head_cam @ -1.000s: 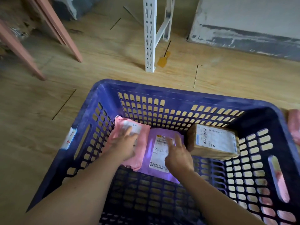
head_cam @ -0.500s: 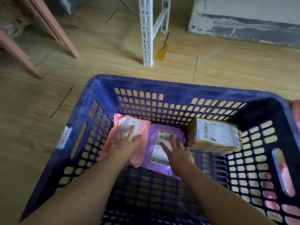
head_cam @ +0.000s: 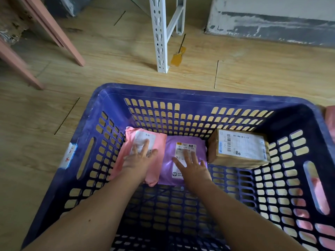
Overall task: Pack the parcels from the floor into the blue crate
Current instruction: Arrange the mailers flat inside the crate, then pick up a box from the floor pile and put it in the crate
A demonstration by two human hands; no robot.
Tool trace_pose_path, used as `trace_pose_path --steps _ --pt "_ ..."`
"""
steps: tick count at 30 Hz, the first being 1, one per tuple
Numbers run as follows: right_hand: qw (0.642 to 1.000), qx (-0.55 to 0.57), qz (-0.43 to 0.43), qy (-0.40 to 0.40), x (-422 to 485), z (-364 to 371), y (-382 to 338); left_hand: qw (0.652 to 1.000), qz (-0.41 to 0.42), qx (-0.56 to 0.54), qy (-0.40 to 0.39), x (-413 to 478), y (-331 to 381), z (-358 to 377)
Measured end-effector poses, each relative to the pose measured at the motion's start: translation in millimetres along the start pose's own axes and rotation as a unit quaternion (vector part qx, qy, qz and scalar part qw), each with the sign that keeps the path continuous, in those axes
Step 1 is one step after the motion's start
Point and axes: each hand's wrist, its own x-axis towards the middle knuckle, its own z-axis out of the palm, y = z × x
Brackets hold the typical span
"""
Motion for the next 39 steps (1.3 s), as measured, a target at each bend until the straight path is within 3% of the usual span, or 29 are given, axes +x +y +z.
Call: trace_pose_path --steps 6,9,11,14,18,21,27,33,39 --pt "0.999 0.022 -0.017 -0.018 -8.3 -11.3 9.8 0.999 -0.002 -0.025 -0.035 -3.3 0.4 -10.2" --pt "0.997 0.068 -0.023 0.010 -20.5 -25.4 6.7 0.999 0.010 -0.021 -0.044 -10.8 11.1 -17.0" --pt "0.993 0.108 -0.019 0.047 -28.6 -38.6 4.8 0.999 0.029 -0.019 -0.012 -17.5 19.8 -22.0" --pt "0.974 0.171 0.003 0.150 -42.8 -62.7 5.0 0.992 0.053 -0.054 0.104 -29.2 33.2 -36.6" --pt "0.947 0.194 0.003 0.256 -71.5 -90.9 14.2 0.957 0.053 -0.171 0.230 -47.4 49.5 -61.0" --pt "0.920 0.227 0.024 0.318 -96.2 -100.7 24.7 0.936 0.087 -0.182 0.288 -62.0 63.0 -74.1" --pt "0.889 0.258 0.063 0.373 -146.4 -103.8 41.7 0.913 0.137 -0.163 0.348 -96.8 101.2 -95.5" --pt "0.874 0.238 0.085 0.416 -207.1 -105.0 65.6 0.908 0.167 -0.156 0.352 -126.6 148.1 -128.3" --pt "0.861 0.216 0.145 0.437 -273.0 -101.7 123.5 0.873 0.210 -0.162 0.410 -152.2 200.4 -158.0"
